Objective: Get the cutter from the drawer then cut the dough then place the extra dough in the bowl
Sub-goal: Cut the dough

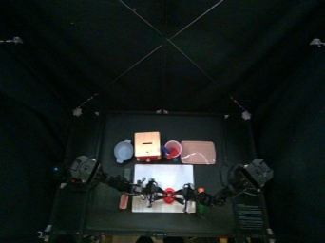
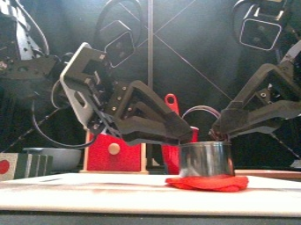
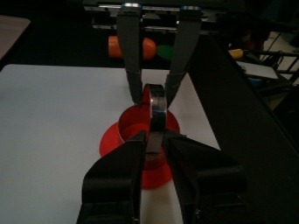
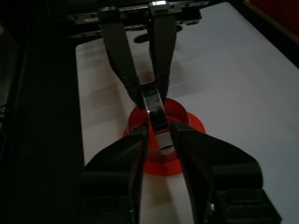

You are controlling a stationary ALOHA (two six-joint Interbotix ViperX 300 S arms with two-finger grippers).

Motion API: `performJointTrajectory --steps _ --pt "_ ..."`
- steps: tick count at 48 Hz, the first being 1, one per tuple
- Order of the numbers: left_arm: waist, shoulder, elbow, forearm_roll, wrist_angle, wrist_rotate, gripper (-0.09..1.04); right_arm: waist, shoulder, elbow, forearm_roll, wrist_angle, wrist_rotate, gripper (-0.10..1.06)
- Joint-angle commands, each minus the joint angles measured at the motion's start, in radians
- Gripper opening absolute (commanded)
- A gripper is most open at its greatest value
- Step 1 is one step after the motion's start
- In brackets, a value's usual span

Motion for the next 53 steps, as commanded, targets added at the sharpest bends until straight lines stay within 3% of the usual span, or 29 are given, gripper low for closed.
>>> performJointTrajectory --steps 1,35,53 --pt "-0.002 -0.014 -0.017 0.002 -0.003 0.0 0.64 -0.002 -0.017 -0.014 0.005 0.012 0.003 0.62" --pt "-0.002 0.02 0.002 -0.031 -0.003 -0.002 0.64 -0.015 -0.003 -0.011 0.015 0.035 0.005 0.62" --pt "-0.002 0.02 0.011 -0.048 -0.005 -0.006 0.64 -0.014 0.025 -0.02 0.031 0.115 0.008 0.62"
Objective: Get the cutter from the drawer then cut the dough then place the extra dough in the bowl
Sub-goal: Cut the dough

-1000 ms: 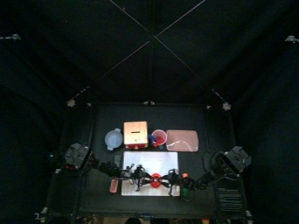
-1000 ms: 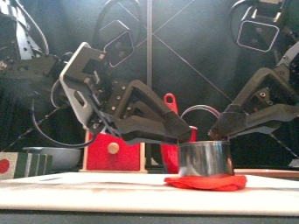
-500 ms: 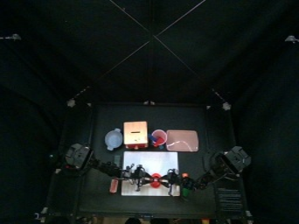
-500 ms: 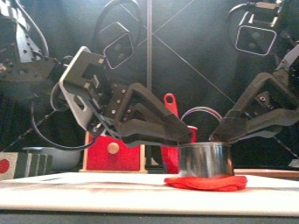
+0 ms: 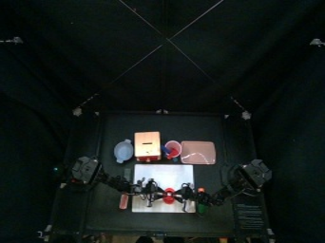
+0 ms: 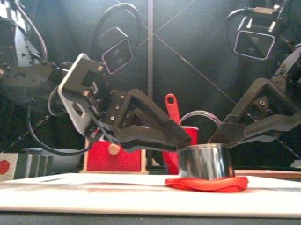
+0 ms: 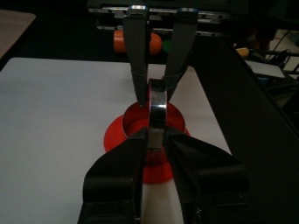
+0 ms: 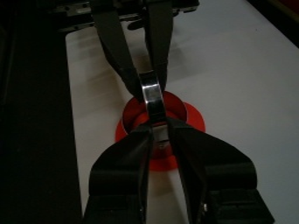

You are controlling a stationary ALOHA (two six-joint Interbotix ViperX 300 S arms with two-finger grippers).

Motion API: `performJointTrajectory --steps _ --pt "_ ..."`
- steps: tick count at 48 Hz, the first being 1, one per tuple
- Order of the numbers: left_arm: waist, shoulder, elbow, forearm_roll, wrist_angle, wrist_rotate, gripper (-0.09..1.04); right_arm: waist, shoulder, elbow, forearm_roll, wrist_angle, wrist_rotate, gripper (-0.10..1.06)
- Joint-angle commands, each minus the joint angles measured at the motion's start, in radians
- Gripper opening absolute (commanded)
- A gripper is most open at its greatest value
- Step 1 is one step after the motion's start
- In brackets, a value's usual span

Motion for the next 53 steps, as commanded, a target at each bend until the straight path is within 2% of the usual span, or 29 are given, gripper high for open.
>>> performJointTrajectory --steps 1,12,53 --pt "0.0 -0.008 0.0 -0.009 0.005 0.0 0.64 0.008 0.0 -0.002 0.017 0.046 0.002 0.62" --pt "0.002 -0.008 -0.003 -0.011 0.003 0.002 0.64 0.012 0.0 0.006 0.049 0.052 0.002 0.62" --pt "-0.011 0.031 -0.003 -0.061 0.005 -0.003 0.64 0.017 0.008 -0.002 0.064 0.137 0.005 0.62"
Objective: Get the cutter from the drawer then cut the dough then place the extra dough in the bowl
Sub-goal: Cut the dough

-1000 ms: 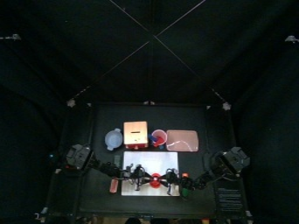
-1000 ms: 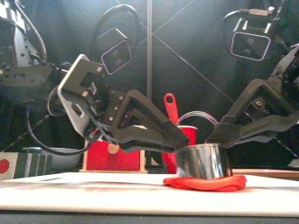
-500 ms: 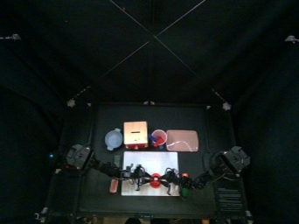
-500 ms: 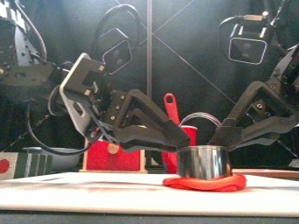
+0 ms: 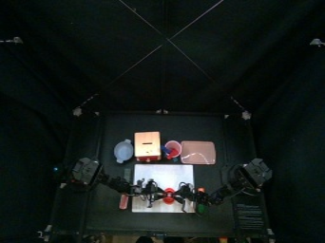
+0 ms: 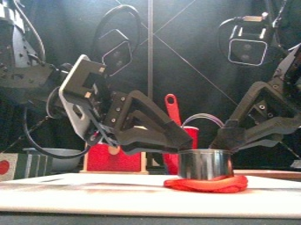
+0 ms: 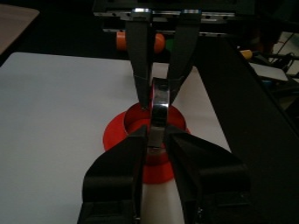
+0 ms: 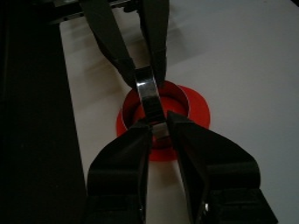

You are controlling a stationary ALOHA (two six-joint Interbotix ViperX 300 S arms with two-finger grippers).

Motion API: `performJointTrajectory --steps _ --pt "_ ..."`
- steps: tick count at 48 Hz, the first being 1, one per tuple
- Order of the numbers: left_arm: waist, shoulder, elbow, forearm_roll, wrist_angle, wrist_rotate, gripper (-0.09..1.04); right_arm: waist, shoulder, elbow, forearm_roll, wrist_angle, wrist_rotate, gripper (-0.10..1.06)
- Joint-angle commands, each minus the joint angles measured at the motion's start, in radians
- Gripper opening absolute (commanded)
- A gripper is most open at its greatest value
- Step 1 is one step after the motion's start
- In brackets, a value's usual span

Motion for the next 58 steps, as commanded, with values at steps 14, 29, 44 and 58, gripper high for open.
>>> performJointTrajectory --steps 14,29,44,58 --pt "-0.002 0.008 0.006 -0.012 0.008 -0.005 0.64 0.006 0.015 0.011 0.025 0.054 0.005 0.62" --pt "-0.002 0.015 0.0 -0.026 0.008 -0.003 0.64 0.006 0.029 0.015 0.044 0.092 0.005 0.62" --pt "0.002 0.025 0.0 -0.034 0.008 -0.003 0.64 0.0 0.029 0.02 0.055 0.094 0.003 0.62" --pt "0.006 0.006 0.003 -0.032 0.009 0.003 0.66 -0.002 0.0 0.017 0.038 0.092 -0.003 0.63"
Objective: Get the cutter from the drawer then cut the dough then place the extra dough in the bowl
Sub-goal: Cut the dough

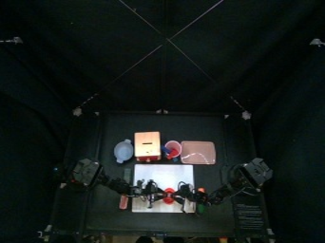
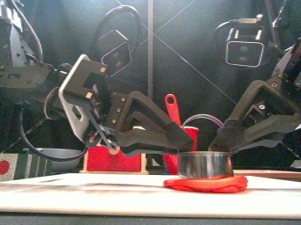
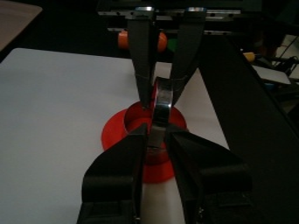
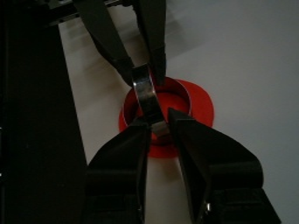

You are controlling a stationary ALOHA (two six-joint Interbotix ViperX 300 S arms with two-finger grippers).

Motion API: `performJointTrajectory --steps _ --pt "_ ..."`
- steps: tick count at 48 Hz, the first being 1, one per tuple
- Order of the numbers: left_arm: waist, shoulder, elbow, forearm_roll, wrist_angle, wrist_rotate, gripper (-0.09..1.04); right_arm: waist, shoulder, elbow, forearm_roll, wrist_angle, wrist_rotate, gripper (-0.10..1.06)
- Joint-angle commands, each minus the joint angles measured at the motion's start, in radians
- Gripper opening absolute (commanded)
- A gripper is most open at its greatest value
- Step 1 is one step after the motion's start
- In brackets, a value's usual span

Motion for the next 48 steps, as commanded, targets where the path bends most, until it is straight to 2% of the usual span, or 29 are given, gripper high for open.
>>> performJointTrajectory --steps 1,9,18,24,32,38,44,48 --pt "0.009 -0.012 0.011 -0.005 0.015 0.005 0.66 0.003 -0.006 0.017 -0.005 0.049 0.0 0.63" --pt "0.009 -0.041 0.008 -0.005 0.08 0.006 0.74 0.0 -0.044 0.014 -0.066 0.049 -0.002 0.7" --pt "0.009 -0.071 0.011 0.02 0.086 0.009 0.85 -0.037 -0.069 0.011 -0.129 0.049 -0.002 0.81" --pt "0.017 -0.11 0.014 0.051 0.1 0.054 0.85 -0.06 -0.097 0.009 -0.184 0.049 0.0 0.81" --pt "0.017 -0.172 0.017 0.052 0.15 0.132 0.84 -0.094 -0.135 0.015 -0.216 0.049 -0.002 0.81" --pt "0.017 -0.179 0.021 0.052 0.16 0.15 0.82 -0.107 -0.143 0.009 -0.238 0.049 0.0 0.81" --pt "0.017 -0.166 0.023 0.051 0.16 0.149 0.77 -0.13 -0.141 -0.003 -0.252 0.055 0.0 0.81" --pt "0.017 -0.155 0.018 0.051 0.16 0.149 0.69 -0.14 -0.141 -0.006 -0.265 0.057 0.0 0.8"
